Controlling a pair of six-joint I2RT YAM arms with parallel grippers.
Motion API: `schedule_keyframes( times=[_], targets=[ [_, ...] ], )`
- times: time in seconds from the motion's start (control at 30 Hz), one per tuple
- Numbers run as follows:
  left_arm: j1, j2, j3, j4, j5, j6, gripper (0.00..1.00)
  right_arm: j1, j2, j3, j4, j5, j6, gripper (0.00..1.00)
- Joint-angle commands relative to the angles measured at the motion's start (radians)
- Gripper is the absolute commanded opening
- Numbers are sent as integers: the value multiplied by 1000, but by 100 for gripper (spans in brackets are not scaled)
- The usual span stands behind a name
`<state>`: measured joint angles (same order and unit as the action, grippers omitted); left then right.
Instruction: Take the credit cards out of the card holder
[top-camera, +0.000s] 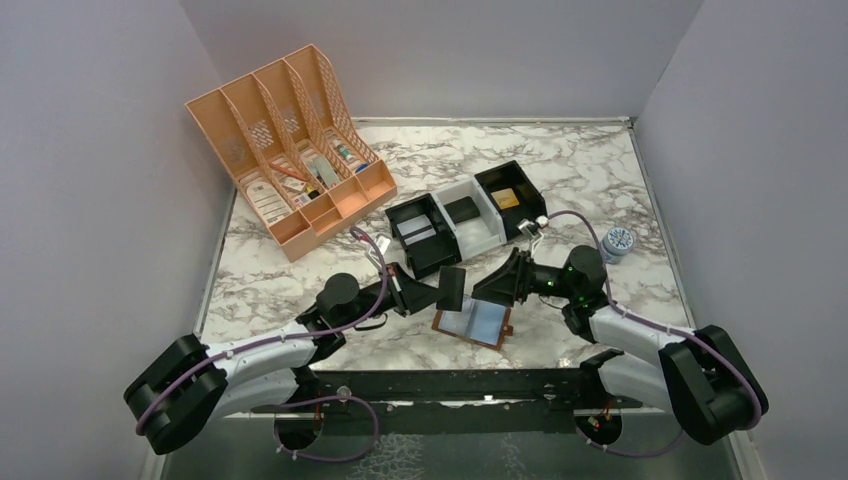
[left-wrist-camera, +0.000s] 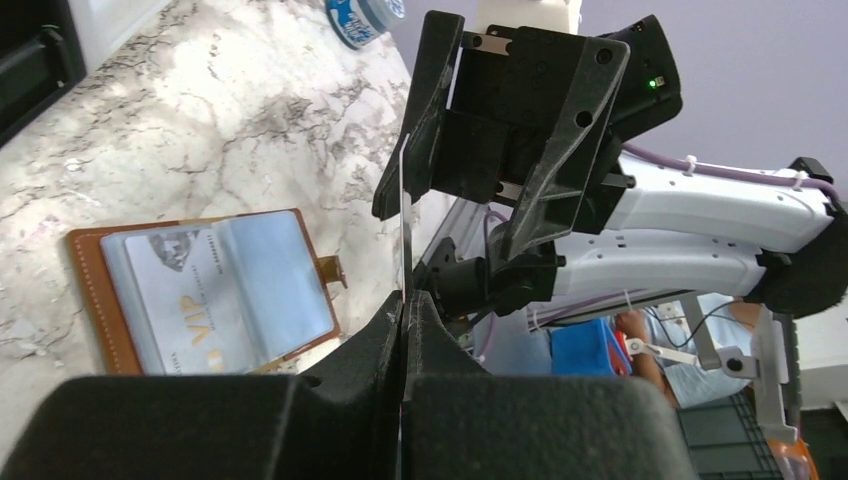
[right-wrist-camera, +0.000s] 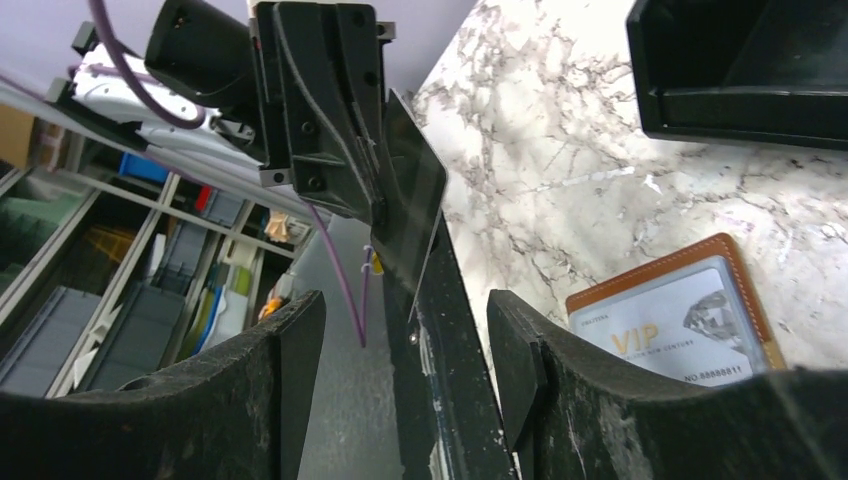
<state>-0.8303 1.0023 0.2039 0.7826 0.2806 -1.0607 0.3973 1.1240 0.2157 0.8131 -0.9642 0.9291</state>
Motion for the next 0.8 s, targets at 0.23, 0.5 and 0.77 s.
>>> schedule_keyframes(
  times=[0.23, 0.5, 0.77],
  targets=[
    [4, 70, 29, 226, 83, -66, 0, 41, 104, 45, 238, -23, 136, 51],
    [2, 85, 18, 277, 87, -106, 0, 73, 158, 67, 342, -21, 222, 33],
    [-1, 85, 15, 290, 85, -110, 0, 85, 180, 91, 389, -23, 281, 20]
  ],
)
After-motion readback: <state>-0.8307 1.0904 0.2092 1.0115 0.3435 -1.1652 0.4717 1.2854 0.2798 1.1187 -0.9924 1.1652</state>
